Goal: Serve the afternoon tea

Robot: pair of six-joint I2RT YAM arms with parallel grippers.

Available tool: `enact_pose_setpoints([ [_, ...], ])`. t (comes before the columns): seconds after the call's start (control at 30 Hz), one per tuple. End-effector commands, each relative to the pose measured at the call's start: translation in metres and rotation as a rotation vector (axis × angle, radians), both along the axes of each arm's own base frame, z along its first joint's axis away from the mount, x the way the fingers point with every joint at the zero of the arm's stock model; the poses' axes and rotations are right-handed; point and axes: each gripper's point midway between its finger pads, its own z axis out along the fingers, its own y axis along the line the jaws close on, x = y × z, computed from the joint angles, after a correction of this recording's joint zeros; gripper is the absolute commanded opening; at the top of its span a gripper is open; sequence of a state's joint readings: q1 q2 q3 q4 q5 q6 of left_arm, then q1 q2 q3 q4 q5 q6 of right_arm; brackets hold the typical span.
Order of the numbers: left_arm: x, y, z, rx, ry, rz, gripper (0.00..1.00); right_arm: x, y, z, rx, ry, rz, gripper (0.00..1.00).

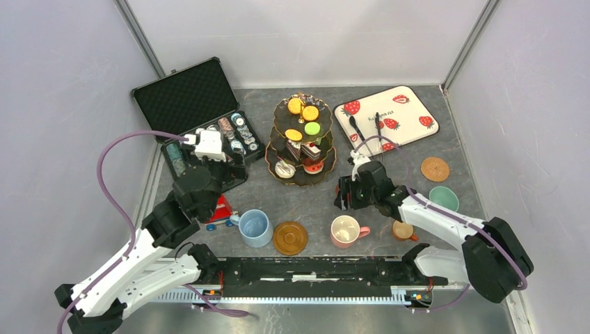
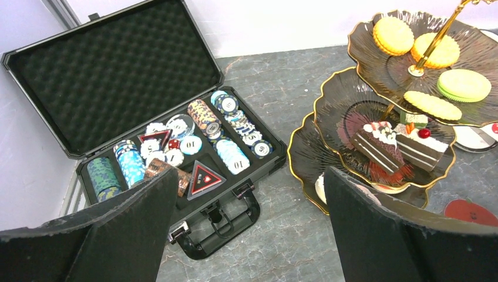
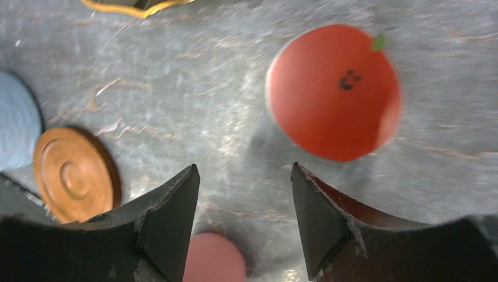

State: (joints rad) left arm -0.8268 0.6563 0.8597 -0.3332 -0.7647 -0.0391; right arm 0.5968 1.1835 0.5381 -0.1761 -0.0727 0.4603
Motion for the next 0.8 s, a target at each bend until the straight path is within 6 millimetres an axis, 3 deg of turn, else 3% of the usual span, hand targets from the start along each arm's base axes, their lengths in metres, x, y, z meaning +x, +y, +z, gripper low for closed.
enact_pose_setpoints([
  [0.0, 0.004, -0.001, 0.007, -0.024, -0.013, -0.008, 0.99, -0.022, 0.038, 0.002, 0.129, 0.077, 0.127, 0.65],
  [0.2, 0.0, 0.003, 0.008, -0.044, -0.029, -0.01, 0.99, -0.027, 0.046, -0.012, 0.137, 0.103, 0.123, 0.63],
  [0.33, 0.001, -0.001, 0.007, -0.045, -0.02, -0.027, 0.99, -0.004, 0.024, -0.03, 0.002, 0.064, 0.015, 0.63],
  [0.5, 0.001, 0.0, 0.006, -0.045, -0.018, -0.024, 0.99, 0.029, 0.027, -0.029, -0.004, 0.004, -0.01, 0.63],
  [0.77, 0.002, -0.002, 0.004, -0.045, -0.013, -0.029, 0.99, 0.067, 0.005, -0.032, -0.069, -0.051, -0.076, 0.63],
])
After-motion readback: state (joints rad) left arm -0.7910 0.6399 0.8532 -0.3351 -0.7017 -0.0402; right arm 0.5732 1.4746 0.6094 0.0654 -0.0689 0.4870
